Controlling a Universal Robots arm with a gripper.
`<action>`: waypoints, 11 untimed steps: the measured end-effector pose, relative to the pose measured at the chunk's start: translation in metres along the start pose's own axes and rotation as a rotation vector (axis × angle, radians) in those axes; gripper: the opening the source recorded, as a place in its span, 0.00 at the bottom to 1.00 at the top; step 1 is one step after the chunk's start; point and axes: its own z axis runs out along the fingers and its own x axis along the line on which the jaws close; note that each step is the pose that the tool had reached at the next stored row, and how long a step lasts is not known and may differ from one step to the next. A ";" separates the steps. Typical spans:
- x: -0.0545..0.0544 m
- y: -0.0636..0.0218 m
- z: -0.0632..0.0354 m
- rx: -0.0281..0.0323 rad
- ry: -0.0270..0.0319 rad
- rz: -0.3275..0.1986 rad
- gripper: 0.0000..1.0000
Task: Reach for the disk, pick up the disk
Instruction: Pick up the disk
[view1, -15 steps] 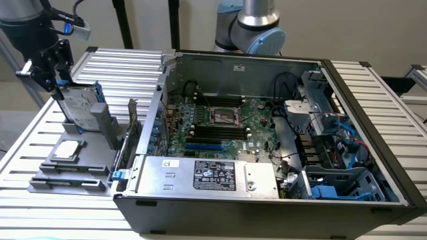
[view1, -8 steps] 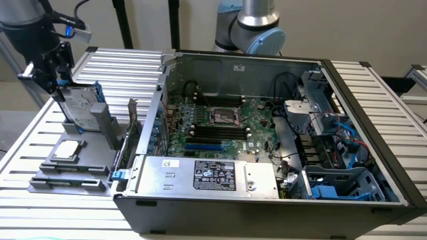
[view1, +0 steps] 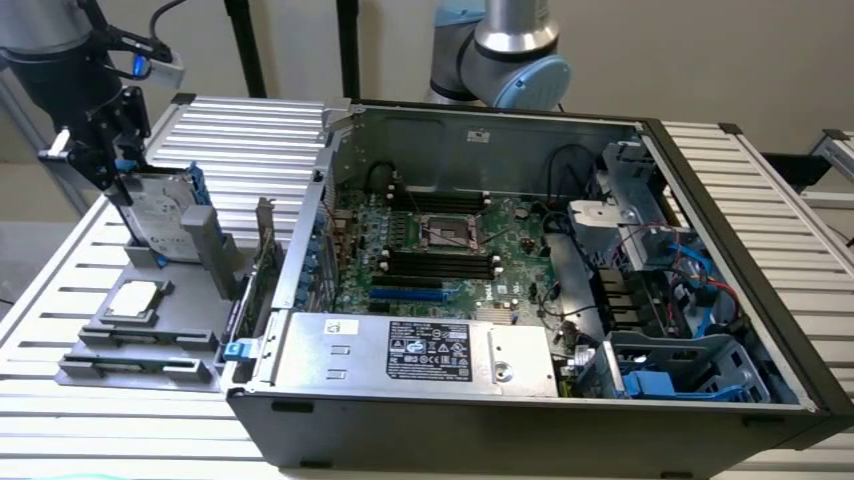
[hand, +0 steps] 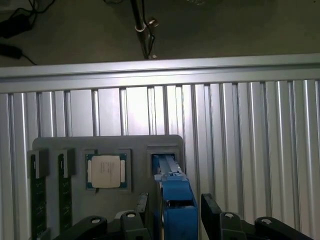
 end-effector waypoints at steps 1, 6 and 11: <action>0.000 0.0001 0.0002 0.0003 0.0000 0.000 0.54; 0.000 0.0008 0.0010 0.0009 -0.0001 -0.001 0.54; 0.000 0.0011 0.0012 0.0009 -0.0001 -0.001 0.52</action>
